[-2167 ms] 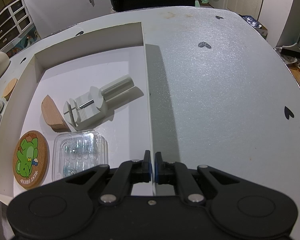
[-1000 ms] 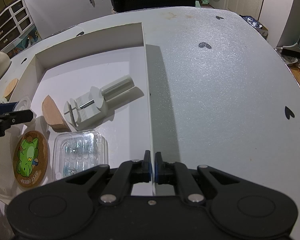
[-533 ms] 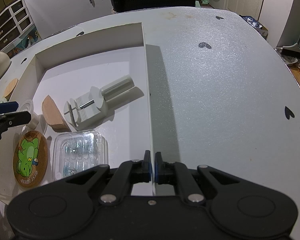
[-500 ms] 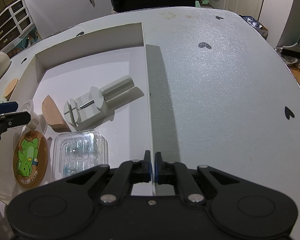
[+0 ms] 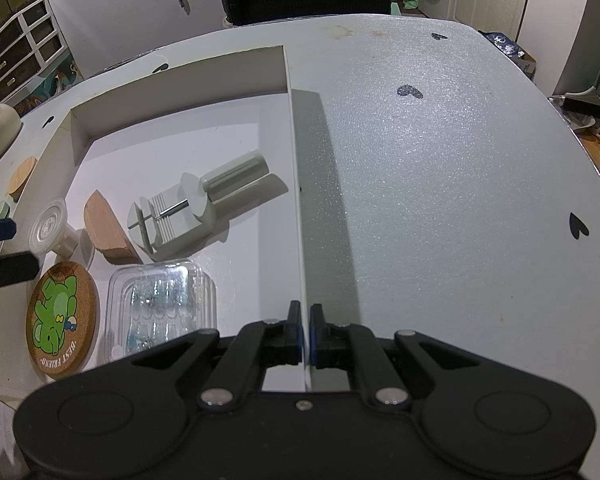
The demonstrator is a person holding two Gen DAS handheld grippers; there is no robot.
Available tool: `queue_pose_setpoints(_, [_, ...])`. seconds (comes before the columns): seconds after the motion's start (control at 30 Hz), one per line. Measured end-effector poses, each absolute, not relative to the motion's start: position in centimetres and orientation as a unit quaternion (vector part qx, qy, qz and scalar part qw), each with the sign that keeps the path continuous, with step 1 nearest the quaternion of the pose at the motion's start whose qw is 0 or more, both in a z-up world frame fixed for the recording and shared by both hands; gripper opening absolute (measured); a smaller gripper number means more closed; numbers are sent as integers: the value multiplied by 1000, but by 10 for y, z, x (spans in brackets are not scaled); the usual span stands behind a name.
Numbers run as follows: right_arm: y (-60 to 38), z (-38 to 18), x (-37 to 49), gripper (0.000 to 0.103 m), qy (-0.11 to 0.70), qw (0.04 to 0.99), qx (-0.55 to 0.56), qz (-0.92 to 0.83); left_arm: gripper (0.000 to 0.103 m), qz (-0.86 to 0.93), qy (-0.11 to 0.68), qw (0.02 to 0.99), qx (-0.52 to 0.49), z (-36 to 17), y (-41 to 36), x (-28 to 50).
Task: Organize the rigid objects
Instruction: 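Move the left gripper to the white charger plug and grasp it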
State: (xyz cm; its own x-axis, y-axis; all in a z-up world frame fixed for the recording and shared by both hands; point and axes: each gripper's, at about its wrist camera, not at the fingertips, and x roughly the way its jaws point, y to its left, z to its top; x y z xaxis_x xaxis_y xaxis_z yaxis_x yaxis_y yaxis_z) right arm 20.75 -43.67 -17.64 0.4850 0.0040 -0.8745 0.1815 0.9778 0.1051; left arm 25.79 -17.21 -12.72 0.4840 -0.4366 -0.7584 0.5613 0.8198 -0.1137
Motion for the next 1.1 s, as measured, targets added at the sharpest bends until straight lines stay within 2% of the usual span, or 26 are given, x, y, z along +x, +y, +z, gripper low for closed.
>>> queue_pose_setpoints(0.2, [-437, -176, 208, 6, 505, 857, 92, -52, 103, -294, 416, 858, 65, -123, -166, 245])
queue_pose_setpoints(0.5, [-437, -176, 207, 5, 505, 857, 92, -52, 103, -254, 400, 880, 27, -114, -131, 240])
queue_pose_setpoints(1.1, [-437, -177, 207, 6, 505, 857, 92, -52, 102, -38, 411, 911, 17, -149, -23, 307])
